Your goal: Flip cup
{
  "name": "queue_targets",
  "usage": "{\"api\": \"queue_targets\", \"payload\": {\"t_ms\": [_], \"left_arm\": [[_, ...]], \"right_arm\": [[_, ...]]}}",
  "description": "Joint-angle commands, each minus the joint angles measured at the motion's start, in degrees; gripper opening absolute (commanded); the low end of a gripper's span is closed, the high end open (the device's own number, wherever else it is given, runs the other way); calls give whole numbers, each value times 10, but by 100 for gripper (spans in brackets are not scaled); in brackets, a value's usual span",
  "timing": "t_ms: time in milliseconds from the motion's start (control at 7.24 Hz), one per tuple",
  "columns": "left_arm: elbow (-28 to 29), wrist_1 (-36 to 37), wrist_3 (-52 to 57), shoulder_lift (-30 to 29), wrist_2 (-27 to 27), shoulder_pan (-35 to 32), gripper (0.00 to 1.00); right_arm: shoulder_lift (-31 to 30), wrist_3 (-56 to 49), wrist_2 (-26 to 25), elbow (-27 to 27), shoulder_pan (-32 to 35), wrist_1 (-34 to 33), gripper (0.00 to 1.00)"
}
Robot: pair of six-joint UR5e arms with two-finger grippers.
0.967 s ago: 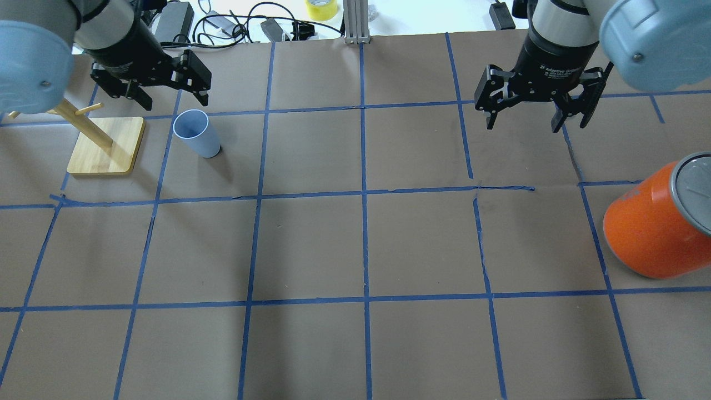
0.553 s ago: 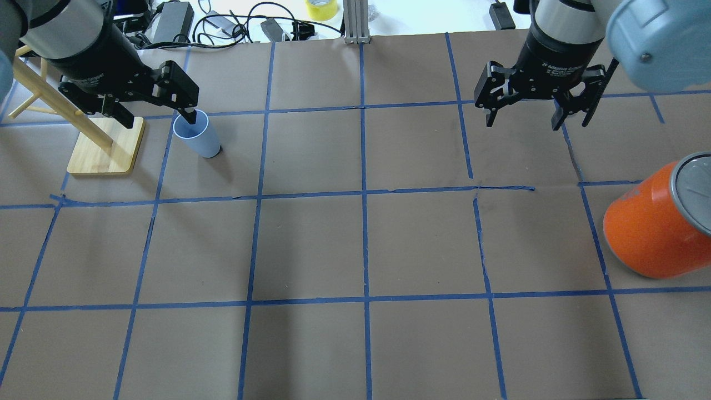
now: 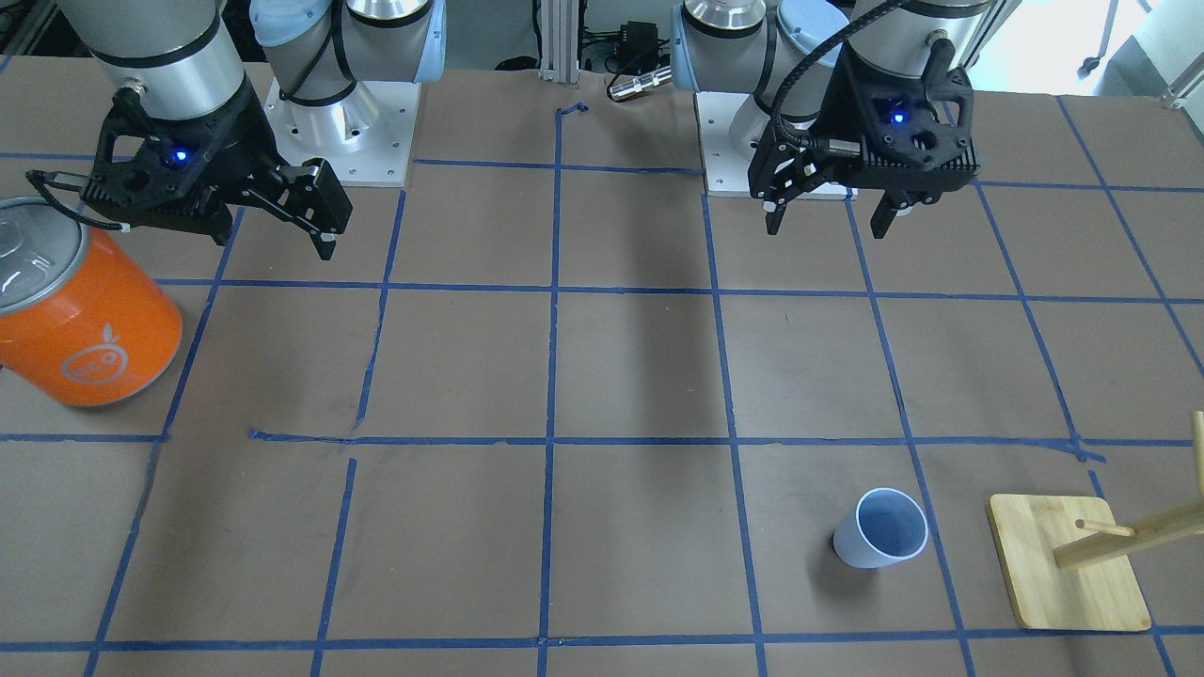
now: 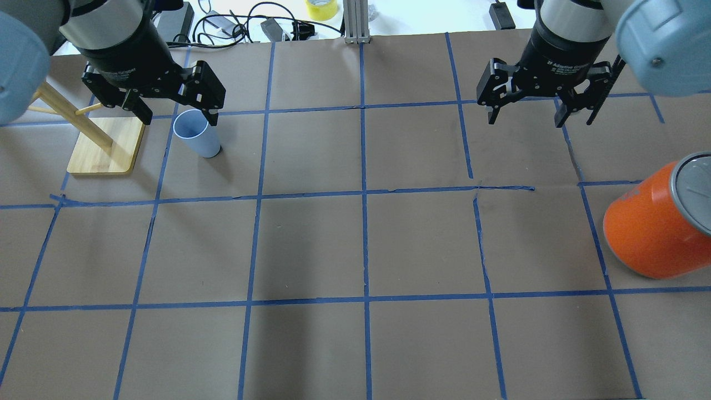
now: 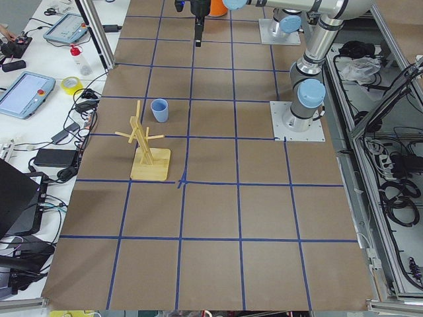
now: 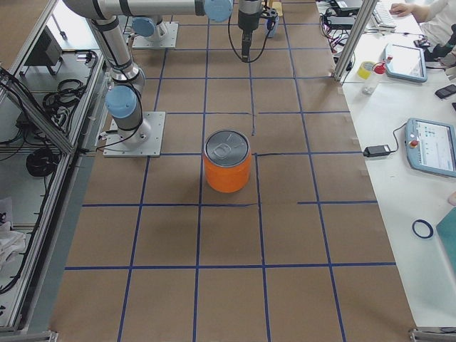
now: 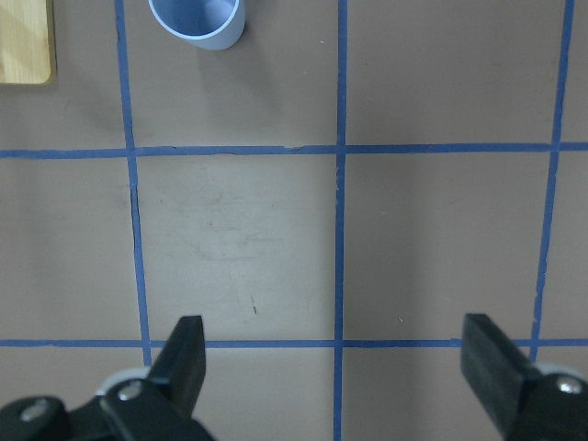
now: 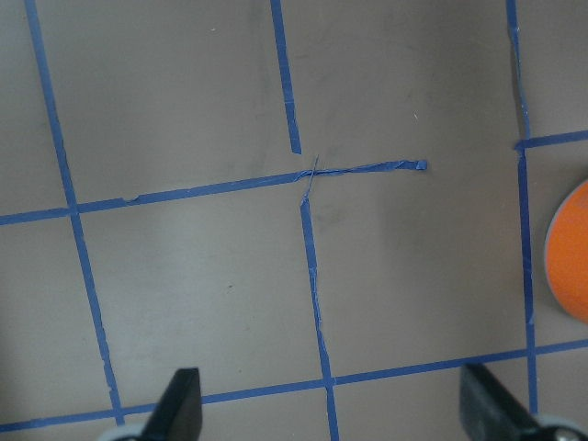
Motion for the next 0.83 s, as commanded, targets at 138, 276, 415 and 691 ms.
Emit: {"api": "queue_targets", "payload": {"t_ms": [138,276,415,691], "left_arm": [[9,-1,-3,1,-8,-1,99],[6,2,-5,1,-8,-1,99],[5,2,-5,0,-10,0,99],[4,-1,-5,2,-9,0,99]], "right_arm": [[1,1,-3,1,0,0,100],[0,2,-4,1,0,0,100],[0,2,-4,1,0,0,100],[0,2,-4,1,0,1,100]]}}
